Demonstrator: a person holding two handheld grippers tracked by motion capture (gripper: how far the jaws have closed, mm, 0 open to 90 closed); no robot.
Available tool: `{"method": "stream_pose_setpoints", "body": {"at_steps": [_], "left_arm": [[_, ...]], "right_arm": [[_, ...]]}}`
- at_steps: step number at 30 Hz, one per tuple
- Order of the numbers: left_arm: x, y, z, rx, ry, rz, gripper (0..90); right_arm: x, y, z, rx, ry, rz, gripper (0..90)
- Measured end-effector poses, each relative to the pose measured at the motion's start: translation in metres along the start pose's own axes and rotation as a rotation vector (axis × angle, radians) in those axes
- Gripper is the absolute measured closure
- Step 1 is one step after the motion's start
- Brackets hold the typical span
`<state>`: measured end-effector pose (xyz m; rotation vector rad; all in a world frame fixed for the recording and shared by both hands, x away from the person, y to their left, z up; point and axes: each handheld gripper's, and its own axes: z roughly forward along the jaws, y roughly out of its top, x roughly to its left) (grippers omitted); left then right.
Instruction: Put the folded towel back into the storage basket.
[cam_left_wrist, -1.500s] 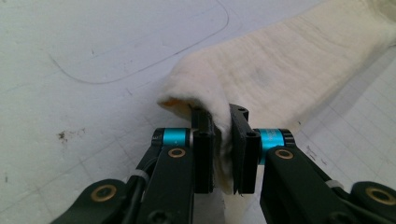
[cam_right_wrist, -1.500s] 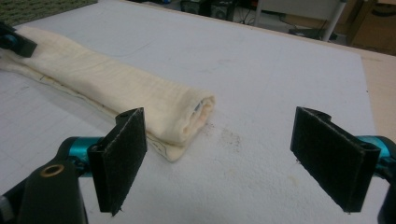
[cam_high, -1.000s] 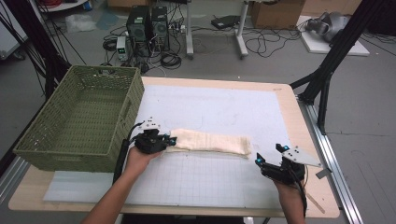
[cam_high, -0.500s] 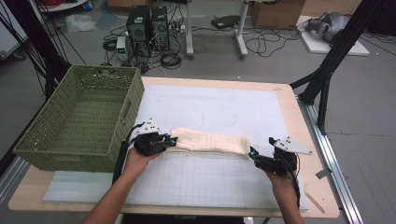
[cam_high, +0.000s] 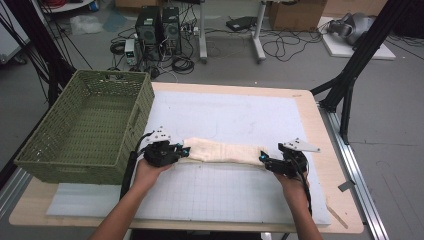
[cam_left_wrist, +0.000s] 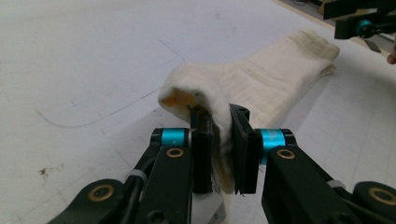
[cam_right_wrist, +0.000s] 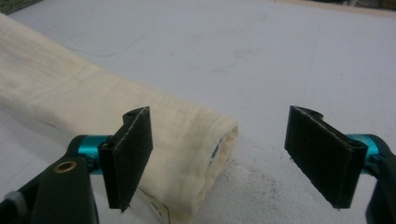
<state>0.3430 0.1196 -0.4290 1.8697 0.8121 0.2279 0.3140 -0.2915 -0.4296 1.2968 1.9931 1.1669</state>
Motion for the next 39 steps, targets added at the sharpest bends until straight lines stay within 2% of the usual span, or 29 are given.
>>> {"method": "stream_pose_setpoints", "body": {"at_steps": [7, 9, 11, 12, 16, 17, 19, 20, 22, 23, 25, 33, 39], "left_arm": [[-0.001, 0.000, 0.000, 0.006, 0.005, -0.012, 79.4], [-0.001, 0.000, 0.001, 0.006, 0.004, -0.013, 79.4], [-0.001, 0.000, 0.001, 0.010, 0.004, -0.010, 79.5], [-0.001, 0.000, 0.001, 0.011, 0.005, -0.011, 79.4], [-0.001, 0.000, 0.000, 0.013, 0.007, -0.011, 79.4], [-0.001, 0.000, 0.000, 0.014, 0.008, -0.010, 79.5], [-0.001, 0.000, 0.000, 0.018, 0.006, -0.008, 79.5], [-0.002, 0.000, 0.000, 0.018, 0.007, -0.007, 79.6], [-0.002, -0.001, 0.000, 0.016, 0.009, -0.006, 79.6], [-0.002, -0.001, 0.000, 0.018, 0.009, -0.005, 79.7], [-0.002, -0.002, 0.000, 0.012, 0.013, -0.004, 79.9], [-0.002, -0.009, -0.003, -0.001, 0.017, -0.013, 80.2], [-0.002, -0.009, -0.005, -0.024, 0.017, -0.014, 80.6]], "right_arm": [[0.000, -0.005, 0.008, 0.071, 0.018, 0.004, 28.6], [0.002, -0.008, 0.014, 0.123, 0.028, 0.010, 32.7], [0.002, -0.009, 0.016, 0.140, 0.032, 0.015, 34.4], [0.002, -0.011, 0.019, 0.166, 0.036, 0.028, 37.9], [0.001, -0.011, 0.020, 0.170, 0.040, 0.032, 43.5], [0.001, -0.012, 0.019, 0.168, 0.044, 0.032, 49.6], [0.002, -0.013, 0.018, 0.168, 0.052, 0.027, 55.8], [0.002, -0.012, 0.018, 0.173, 0.071, 0.024, 63.6], [0.002, -0.012, 0.018, 0.168, 0.089, 0.021, 66.3], [0.003, -0.012, 0.018, 0.171, 0.107, 0.021, 73.3], [0.003, -0.012, 0.018, 0.176, 0.124, 0.024, 77.5], [0.001, -0.011, 0.017, 0.174, 0.151, 0.030, 81.3], [0.000, -0.010, 0.013, 0.143, 0.158, -0.004, 81.7]]}}
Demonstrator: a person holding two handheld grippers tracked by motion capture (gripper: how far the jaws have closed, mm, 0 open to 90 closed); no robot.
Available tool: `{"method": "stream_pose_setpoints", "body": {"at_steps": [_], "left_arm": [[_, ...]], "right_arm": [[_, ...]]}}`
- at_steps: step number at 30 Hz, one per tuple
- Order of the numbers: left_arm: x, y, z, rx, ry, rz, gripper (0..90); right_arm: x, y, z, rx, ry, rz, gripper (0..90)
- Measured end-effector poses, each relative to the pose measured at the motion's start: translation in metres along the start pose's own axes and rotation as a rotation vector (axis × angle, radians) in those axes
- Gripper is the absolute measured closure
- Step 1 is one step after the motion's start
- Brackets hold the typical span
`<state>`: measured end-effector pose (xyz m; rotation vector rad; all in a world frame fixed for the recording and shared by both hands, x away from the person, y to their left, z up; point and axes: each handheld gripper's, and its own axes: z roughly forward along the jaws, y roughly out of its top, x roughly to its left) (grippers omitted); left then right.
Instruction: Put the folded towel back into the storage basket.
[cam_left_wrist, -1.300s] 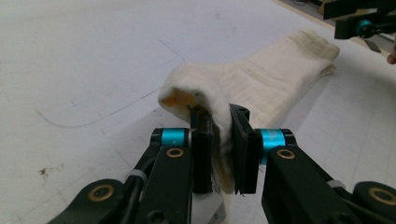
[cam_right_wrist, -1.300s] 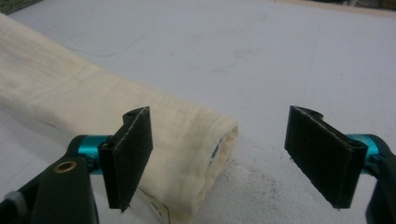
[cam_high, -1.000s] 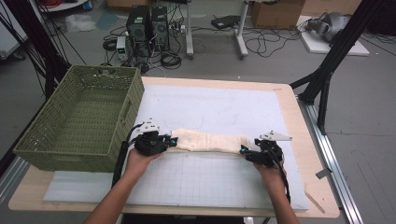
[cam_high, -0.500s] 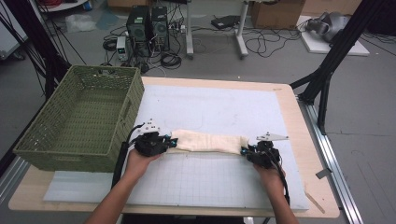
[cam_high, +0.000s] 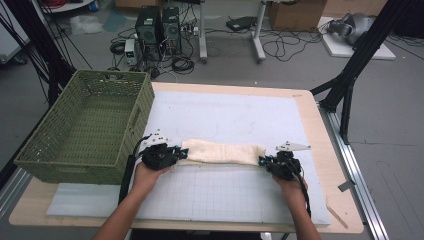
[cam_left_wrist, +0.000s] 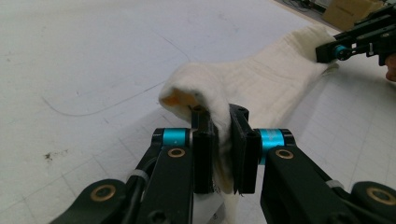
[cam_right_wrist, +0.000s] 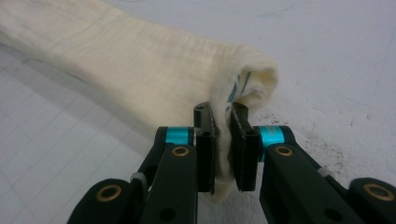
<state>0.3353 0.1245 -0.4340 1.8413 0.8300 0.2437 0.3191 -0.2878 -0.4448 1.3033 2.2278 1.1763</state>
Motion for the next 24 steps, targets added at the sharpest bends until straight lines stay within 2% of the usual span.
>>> {"method": "stream_pose_setpoints", "body": {"at_steps": [7, 12, 17, 24], "left_arm": [[-0.003, 0.002, -0.006, -0.022, -0.004, 0.008, 80.9], [-0.007, 0.004, -0.013, -0.058, -0.002, 0.019, 81.0], [-0.012, 0.007, -0.024, -0.100, -0.008, 0.031, 81.0], [-0.020, 0.010, -0.039, -0.144, -0.010, 0.056, 81.0]], "right_arm": [[-0.002, 0.002, -0.009, -0.059, 0.009, 0.003, 81.8], [-0.002, 0.004, -0.015, -0.092, 0.017, 0.000, 81.8], [0.000, 0.009, -0.026, -0.153, 0.032, -0.016, 81.8], [0.005, 0.013, -0.030, -0.178, 0.048, -0.040, 81.7]]}}
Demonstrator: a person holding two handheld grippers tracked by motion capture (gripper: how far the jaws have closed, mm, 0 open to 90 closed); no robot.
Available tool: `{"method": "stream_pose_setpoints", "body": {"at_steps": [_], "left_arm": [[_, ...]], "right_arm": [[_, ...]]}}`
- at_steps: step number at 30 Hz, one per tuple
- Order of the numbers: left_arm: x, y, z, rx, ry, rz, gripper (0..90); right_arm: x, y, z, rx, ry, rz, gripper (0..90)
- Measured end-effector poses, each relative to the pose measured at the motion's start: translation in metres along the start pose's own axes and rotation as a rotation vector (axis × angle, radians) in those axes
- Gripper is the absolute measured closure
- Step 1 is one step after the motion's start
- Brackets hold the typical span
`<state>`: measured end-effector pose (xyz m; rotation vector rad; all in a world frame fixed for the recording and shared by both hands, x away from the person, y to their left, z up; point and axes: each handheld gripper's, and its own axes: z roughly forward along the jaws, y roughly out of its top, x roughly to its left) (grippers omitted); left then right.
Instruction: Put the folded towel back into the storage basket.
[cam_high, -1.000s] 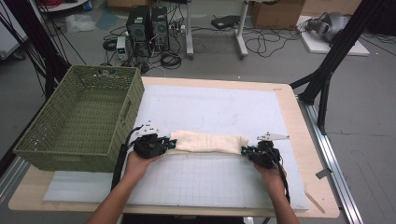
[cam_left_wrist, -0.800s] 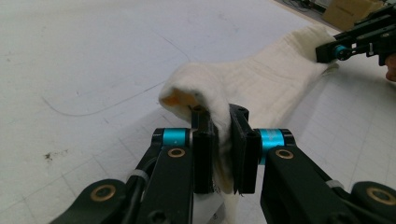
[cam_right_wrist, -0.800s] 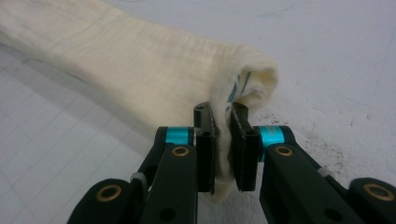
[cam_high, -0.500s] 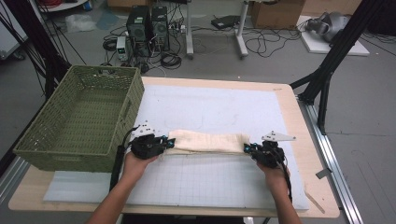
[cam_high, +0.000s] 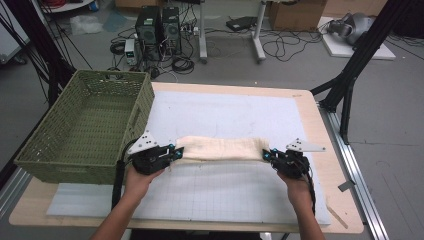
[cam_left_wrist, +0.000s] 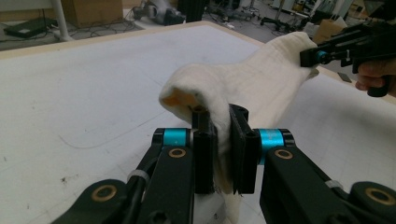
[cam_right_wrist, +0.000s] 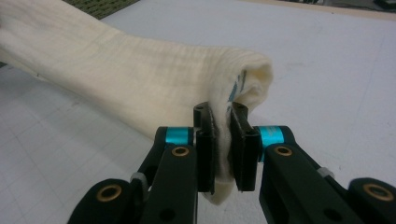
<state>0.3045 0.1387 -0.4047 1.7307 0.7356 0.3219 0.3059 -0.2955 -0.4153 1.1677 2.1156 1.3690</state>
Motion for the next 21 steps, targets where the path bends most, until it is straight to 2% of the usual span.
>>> {"method": "stream_pose_setpoints", "body": {"at_steps": [3, 5, 7, 11, 21], "left_arm": [[-0.002, 0.004, -0.008, -0.014, 0.001, 0.014, 81.0], [-0.003, 0.008, -0.014, -0.030, 0.007, 0.021, 81.0], [-0.005, 0.010, -0.021, -0.048, 0.014, 0.028, 81.0], [-0.006, 0.014, -0.034, -0.071, 0.025, 0.039, 81.0], [-0.004, 0.020, -0.057, -0.105, 0.049, 0.032, 81.0]], "right_arm": [[0.002, 0.003, -0.001, -0.007, 0.012, -0.010, 81.8], [0.007, 0.010, -0.004, -0.025, 0.023, -0.042, 81.8], [0.008, 0.013, -0.005, -0.036, 0.025, -0.044, 81.8], [0.016, 0.027, -0.009, -0.074, 0.062, -0.064, 81.8], [0.025, 0.042, 0.000, -0.082, 0.092, -0.096, 81.9]]}}
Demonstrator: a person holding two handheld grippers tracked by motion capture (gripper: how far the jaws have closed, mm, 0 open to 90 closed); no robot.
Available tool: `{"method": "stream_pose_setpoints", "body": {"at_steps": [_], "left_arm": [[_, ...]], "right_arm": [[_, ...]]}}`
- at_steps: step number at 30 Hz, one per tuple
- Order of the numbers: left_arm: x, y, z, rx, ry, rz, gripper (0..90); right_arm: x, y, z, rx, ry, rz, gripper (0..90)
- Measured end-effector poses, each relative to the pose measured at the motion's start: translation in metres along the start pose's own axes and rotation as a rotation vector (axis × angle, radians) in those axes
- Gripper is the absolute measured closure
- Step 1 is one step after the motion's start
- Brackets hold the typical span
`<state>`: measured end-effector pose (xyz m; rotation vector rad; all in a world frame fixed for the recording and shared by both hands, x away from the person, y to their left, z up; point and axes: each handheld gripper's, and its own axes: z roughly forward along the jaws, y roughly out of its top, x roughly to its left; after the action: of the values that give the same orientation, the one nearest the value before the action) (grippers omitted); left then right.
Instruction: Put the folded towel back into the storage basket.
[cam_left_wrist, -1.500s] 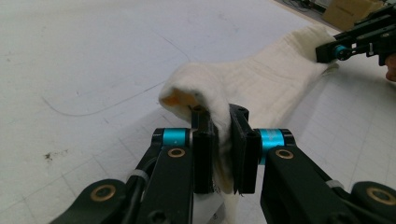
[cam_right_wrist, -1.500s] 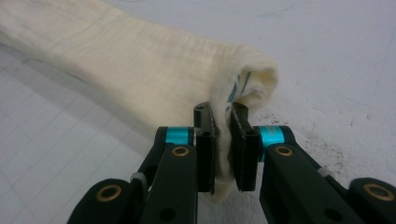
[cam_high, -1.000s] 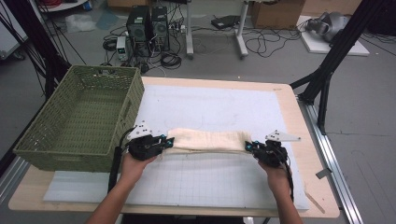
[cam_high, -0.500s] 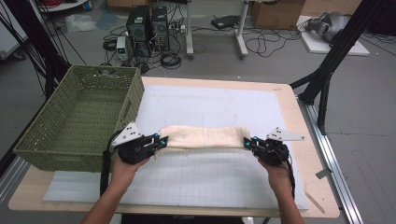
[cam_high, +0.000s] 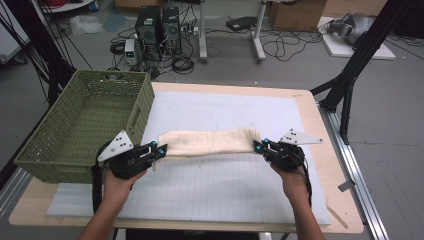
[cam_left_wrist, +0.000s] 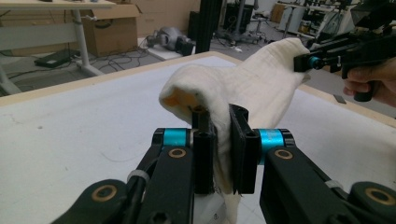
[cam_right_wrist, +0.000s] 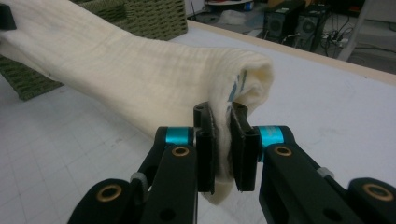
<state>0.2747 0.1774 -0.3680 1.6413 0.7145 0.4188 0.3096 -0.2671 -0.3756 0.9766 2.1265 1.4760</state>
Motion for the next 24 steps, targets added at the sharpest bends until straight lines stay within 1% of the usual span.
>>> {"method": "stream_pose_setpoints", "body": {"at_steps": [3, 4, 8, 9, 11, 12, 16, 18, 24], "left_arm": [[0.002, 0.003, -0.006, -0.013, 0.009, -0.001, 81.0], [0.003, 0.004, -0.008, -0.016, 0.011, -0.001, 81.0], [0.005, 0.008, -0.016, -0.034, 0.028, 0.003, 81.0], [0.006, 0.009, -0.019, -0.041, 0.030, 0.001, 81.1], [0.007, 0.012, -0.023, -0.052, 0.037, -0.002, 81.1], [0.008, 0.013, -0.026, -0.056, 0.041, -0.002, 81.1], [0.010, 0.017, -0.036, -0.075, 0.058, 0.005, 81.0], [0.011, 0.019, -0.041, -0.089, 0.067, 0.001, 81.1], [0.016, 0.021, -0.055, -0.105, 0.100, -0.006, 81.1]], "right_arm": [[0.000, 0.007, 0.006, -0.014, 0.005, -0.008, 81.9], [0.000, 0.009, 0.009, -0.016, 0.010, 0.000, 81.9], [0.001, 0.020, 0.021, -0.016, 0.007, -0.021, 81.9], [0.002, 0.022, 0.023, -0.009, 0.012, -0.018, 81.9], [0.004, 0.032, 0.030, -0.011, 0.011, -0.039, 81.9], [0.004, 0.032, 0.030, -0.011, 0.011, -0.039, 81.9], [0.007, 0.046, 0.038, -0.014, 0.016, -0.054, 81.9], [0.010, 0.053, 0.042, -0.018, 0.021, -0.063, 81.9], [0.017, 0.068, 0.058, -0.022, 0.037, -0.080, 81.9]]}}
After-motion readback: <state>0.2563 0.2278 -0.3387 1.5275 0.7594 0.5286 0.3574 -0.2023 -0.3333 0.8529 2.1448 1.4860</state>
